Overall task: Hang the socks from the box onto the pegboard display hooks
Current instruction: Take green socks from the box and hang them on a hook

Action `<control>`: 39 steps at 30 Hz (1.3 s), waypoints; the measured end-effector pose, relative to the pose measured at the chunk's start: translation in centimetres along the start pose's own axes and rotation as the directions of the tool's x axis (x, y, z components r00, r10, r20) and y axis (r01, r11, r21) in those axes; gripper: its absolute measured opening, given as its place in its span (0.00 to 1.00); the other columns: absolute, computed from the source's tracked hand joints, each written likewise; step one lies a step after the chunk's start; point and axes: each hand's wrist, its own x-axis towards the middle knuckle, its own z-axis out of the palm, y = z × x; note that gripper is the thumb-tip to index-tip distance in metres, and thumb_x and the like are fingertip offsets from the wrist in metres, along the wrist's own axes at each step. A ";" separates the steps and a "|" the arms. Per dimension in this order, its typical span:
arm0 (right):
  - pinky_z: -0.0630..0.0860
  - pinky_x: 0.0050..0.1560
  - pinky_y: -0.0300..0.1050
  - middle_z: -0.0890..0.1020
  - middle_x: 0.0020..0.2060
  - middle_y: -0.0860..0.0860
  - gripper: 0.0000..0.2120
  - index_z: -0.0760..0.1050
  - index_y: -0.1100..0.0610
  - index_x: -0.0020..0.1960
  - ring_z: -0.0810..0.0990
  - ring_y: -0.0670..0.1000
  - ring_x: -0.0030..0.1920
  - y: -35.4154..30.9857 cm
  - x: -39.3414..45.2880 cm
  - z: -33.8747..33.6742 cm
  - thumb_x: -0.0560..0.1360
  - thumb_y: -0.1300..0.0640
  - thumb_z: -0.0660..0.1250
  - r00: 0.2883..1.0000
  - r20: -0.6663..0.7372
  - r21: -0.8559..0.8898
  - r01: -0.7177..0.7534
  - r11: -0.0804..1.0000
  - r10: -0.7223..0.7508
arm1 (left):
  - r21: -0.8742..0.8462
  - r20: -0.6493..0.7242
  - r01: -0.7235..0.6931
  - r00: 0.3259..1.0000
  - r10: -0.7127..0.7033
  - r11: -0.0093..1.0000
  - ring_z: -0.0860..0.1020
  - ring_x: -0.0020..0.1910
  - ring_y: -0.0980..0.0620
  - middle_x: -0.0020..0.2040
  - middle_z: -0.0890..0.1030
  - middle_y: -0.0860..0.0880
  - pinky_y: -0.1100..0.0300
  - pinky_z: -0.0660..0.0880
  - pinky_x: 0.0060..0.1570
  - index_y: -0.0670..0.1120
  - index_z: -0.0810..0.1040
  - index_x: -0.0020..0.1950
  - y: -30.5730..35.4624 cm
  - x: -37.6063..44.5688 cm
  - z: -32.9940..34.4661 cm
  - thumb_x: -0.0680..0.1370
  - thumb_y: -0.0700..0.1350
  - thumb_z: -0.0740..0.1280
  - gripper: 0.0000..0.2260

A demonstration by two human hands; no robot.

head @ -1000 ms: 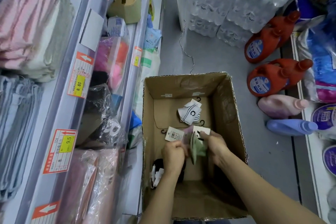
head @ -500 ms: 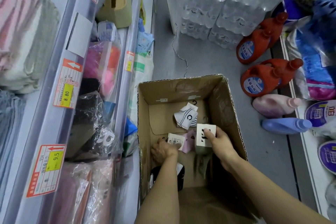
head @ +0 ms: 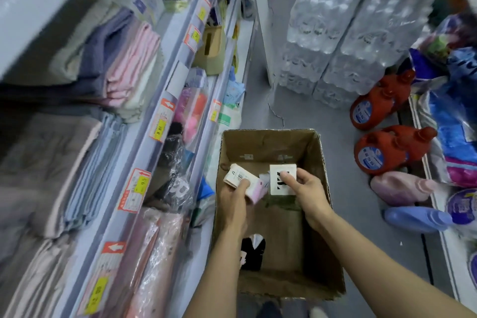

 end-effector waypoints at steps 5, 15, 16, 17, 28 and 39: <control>0.81 0.53 0.53 0.86 0.47 0.53 0.09 0.79 0.57 0.56 0.85 0.55 0.49 -3.5 -2.9 0.1 0.78 0.55 0.67 0.990 0.116 -0.010 0.079 0.997 -0.077 | -0.191 0.077 -0.016 0.997 0.031 0.982 0.76 0.40 0.41 0.41 0.80 0.43 0.50 0.76 0.40 0.41 0.83 0.49 3.8 -5.9 -1.0 0.68 0.42 0.68 0.12; 0.79 0.45 0.49 0.84 0.49 0.58 0.09 0.75 0.60 0.58 0.82 0.53 0.44 -7.3 -12.0 -0.9 0.82 0.58 0.60 0.925 0.343 -0.046 0.189 0.981 -0.162 | 0.017 -0.032 -0.408 0.912 0.408 0.913 0.76 0.41 0.54 0.41 0.80 0.53 0.65 0.71 0.37 0.48 0.78 0.42 5.1 -18.3 -5.0 0.74 0.36 0.70 0.07; 0.78 0.44 0.48 0.83 0.49 0.59 0.08 0.75 0.61 0.57 0.81 0.54 0.44 -7.6 -13.0 -0.7 0.81 0.61 0.60 0.919 0.361 -0.030 0.178 0.984 -0.155 | 0.041 -0.067 -0.439 0.895 0.441 0.897 0.76 0.42 0.54 0.43 0.80 0.53 0.66 0.72 0.37 0.48 0.78 0.43 5.2 -19.4 -5.6 0.74 0.34 0.70 0.09; 0.78 0.45 0.48 0.82 0.49 0.59 0.08 0.74 0.61 0.57 0.81 0.55 0.45 -7.9 -14.2 -0.5 0.80 0.64 0.60 0.911 0.381 -0.020 0.176 0.984 -0.156 | 0.049 -0.108 -0.473 0.873 0.475 0.880 0.76 0.43 0.54 0.44 0.79 0.52 0.67 0.72 0.37 0.48 0.78 0.44 5.2 -20.5 -6.4 0.74 0.33 0.69 0.10; 0.81 0.43 0.48 0.86 0.46 0.46 0.17 0.71 0.49 0.63 0.85 0.50 0.44 -7.5 -29.1 4.5 0.78 0.63 0.67 0.674 0.611 0.057 0.487 0.872 -0.416 | -0.069 -0.458 -0.734 0.625 0.632 0.676 0.84 0.49 0.55 0.50 0.86 0.54 0.55 0.80 0.47 0.49 0.73 0.62 5.8 -35.2 -17.7 0.75 0.33 0.71 0.19; 0.79 0.47 0.46 0.86 0.44 0.53 0.19 0.72 0.54 0.65 0.83 0.52 0.45 0.0 -48.6 13.2 0.76 0.67 0.68 0.457 0.746 0.285 0.438 0.853 -0.484 | 0.034 -0.678 -0.853 0.363 0.639 0.521 0.82 0.55 0.54 0.55 0.84 0.50 0.59 0.79 0.49 0.52 0.77 0.62 1.6 -50.8 -33.8 0.75 0.34 0.71 0.20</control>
